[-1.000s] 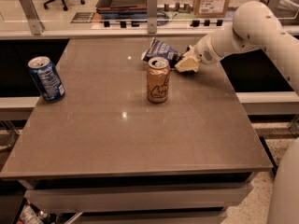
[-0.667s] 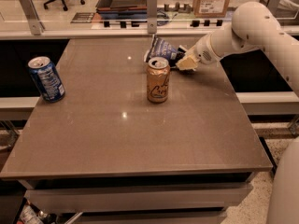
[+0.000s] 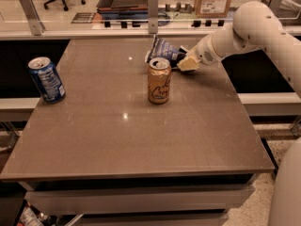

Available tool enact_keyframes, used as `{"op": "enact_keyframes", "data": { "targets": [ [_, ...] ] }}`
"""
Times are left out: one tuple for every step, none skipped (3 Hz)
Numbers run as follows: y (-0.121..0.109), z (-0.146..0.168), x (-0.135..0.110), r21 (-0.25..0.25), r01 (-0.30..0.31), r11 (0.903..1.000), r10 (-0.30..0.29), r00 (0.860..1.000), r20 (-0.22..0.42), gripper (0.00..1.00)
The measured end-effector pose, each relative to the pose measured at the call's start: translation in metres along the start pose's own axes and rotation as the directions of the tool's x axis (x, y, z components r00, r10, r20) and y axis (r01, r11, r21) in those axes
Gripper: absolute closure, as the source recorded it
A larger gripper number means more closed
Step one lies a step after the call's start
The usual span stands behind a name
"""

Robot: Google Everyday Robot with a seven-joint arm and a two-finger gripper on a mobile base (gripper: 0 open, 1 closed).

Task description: Move blue chip bag near pepsi can

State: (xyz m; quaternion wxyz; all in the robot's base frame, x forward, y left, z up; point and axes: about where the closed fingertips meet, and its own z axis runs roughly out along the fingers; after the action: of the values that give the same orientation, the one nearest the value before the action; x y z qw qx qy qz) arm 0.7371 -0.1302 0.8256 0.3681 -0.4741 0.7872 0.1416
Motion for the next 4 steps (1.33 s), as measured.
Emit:
{"op": "enact_keyframes", "data": {
  "targets": [
    [0.0000, -0.0001, -0.0002, 0.000, 0.000, 1.0000, 0.000, 1.000, 0.000, 1.00],
    [-0.0001, -0.0004, -0.0006, 0.000, 0.000, 1.0000, 0.000, 1.000, 0.000, 1.00],
    [-0.0001, -0.0007, -0.0010, 0.000, 0.000, 1.0000, 0.000, 1.000, 0.000, 1.00],
    [-0.0001, -0.0008, -0.0011, 0.000, 0.000, 1.0000, 0.000, 1.000, 0.000, 1.00]
  ]
}}
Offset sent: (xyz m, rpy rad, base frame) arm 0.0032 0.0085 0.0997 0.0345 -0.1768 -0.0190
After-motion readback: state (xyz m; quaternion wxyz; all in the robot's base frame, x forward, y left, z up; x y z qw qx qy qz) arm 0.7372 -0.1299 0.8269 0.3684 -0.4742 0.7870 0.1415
